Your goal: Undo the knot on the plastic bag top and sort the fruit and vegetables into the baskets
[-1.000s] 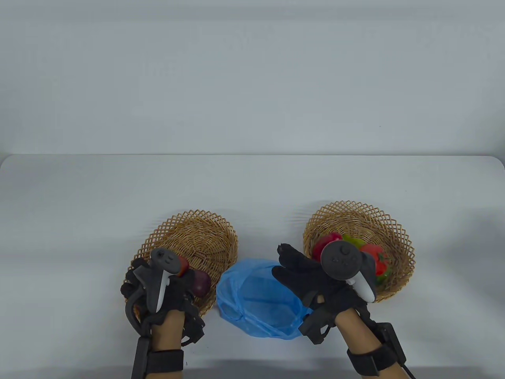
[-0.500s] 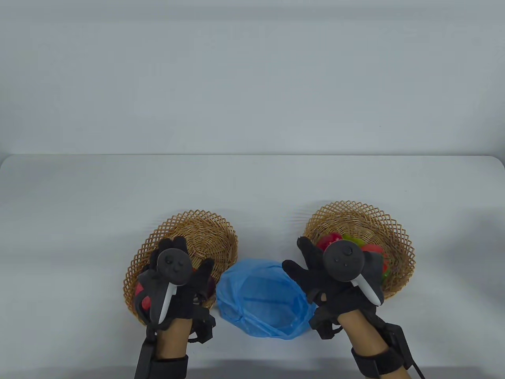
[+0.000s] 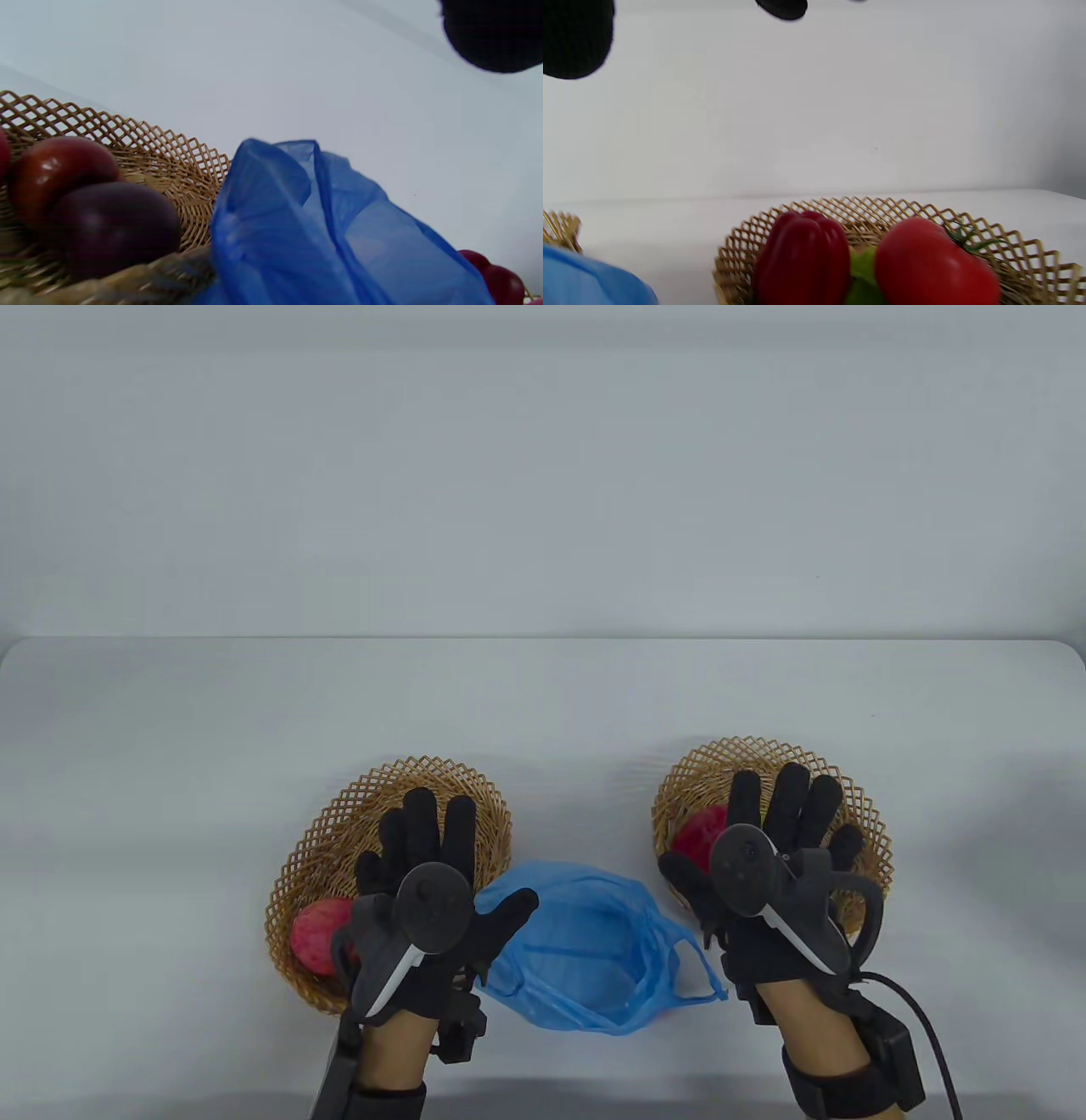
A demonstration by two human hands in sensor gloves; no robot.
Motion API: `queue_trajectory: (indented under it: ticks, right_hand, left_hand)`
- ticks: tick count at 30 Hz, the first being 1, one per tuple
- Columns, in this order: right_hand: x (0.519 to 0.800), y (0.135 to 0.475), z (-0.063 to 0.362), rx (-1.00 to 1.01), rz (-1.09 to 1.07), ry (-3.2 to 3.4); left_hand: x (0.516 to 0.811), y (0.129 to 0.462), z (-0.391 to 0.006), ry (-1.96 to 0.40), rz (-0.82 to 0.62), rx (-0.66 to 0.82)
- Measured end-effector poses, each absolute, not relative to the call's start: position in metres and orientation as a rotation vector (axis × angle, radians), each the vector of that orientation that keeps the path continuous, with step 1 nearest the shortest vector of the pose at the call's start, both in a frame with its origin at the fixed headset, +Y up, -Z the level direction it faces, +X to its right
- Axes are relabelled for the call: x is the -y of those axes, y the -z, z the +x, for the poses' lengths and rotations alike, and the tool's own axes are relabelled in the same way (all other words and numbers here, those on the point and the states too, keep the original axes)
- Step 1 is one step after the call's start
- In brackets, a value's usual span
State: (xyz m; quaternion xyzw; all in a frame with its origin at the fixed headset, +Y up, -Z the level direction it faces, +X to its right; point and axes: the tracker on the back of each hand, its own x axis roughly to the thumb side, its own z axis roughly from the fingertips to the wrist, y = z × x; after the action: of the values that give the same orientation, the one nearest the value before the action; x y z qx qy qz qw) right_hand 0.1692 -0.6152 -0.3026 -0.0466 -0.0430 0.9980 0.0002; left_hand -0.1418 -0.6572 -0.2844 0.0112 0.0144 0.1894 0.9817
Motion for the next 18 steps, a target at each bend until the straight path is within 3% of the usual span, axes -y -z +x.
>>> queue_trajectory:
  ticks: [3, 6, 18]
  right_hand:
    - [0.636, 0.317, 0.173, -0.119, -0.183, -3.211]
    - [0.645, 0.324, 0.176, -0.210, -0.208, -3.194]
    - [0.645, 0.325, 0.182, -0.188, -0.276, -3.201]
  left_hand:
    - [0.667, 0.292, -0.146, -0.370, -0.050, -0.065]
    - [0.672, 0.296, -0.153, -0.379, -0.094, -0.108]
    - [0.679, 0.303, -0.165, -0.411, -0.132, -0.192]
